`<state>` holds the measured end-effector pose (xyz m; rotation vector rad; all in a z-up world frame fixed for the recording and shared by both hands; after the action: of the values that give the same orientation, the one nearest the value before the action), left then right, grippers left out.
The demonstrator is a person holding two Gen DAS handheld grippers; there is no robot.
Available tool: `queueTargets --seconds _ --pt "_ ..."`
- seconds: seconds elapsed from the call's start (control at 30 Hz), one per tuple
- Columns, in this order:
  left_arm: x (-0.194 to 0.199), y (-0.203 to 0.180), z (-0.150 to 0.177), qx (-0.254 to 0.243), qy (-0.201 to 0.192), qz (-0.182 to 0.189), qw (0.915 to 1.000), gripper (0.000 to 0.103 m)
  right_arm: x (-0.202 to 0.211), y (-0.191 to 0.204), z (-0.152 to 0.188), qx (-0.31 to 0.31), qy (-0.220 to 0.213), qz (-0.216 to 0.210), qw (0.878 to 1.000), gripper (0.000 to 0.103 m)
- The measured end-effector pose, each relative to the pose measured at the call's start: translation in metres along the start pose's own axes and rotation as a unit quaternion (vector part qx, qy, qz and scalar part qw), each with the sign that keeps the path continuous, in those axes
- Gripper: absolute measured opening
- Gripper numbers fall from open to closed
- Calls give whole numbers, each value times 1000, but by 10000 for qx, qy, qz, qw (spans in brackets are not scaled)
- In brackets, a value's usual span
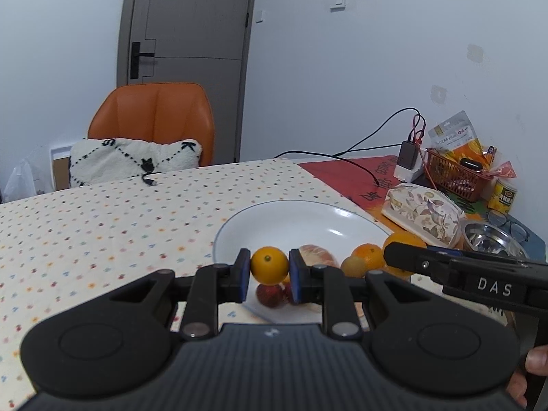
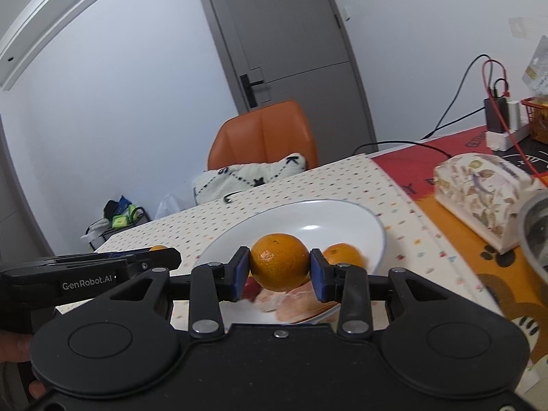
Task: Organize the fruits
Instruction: 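Carry both oranges over the white plate and open both grippers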
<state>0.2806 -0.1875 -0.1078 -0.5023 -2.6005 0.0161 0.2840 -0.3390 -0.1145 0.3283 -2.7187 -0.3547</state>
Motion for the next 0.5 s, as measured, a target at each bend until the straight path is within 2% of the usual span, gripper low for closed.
queueTargets --seconds 0.5 --pt "-51 -19 -9 -94 231 26 9997 22 -31 -16 -15 64 38 87 9999 36"
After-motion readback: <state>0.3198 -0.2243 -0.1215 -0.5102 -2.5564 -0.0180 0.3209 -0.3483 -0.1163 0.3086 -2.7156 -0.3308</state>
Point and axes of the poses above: each gripper's, at about its wrist camera, not at the fingertips, and x roughly against the way its jaws point, y to its left, z to its underside, the point moved 10 cm from there along -x, roughly the way its jaws point, and after that the axes turned 1 degree about z, right-handed, at the moved point
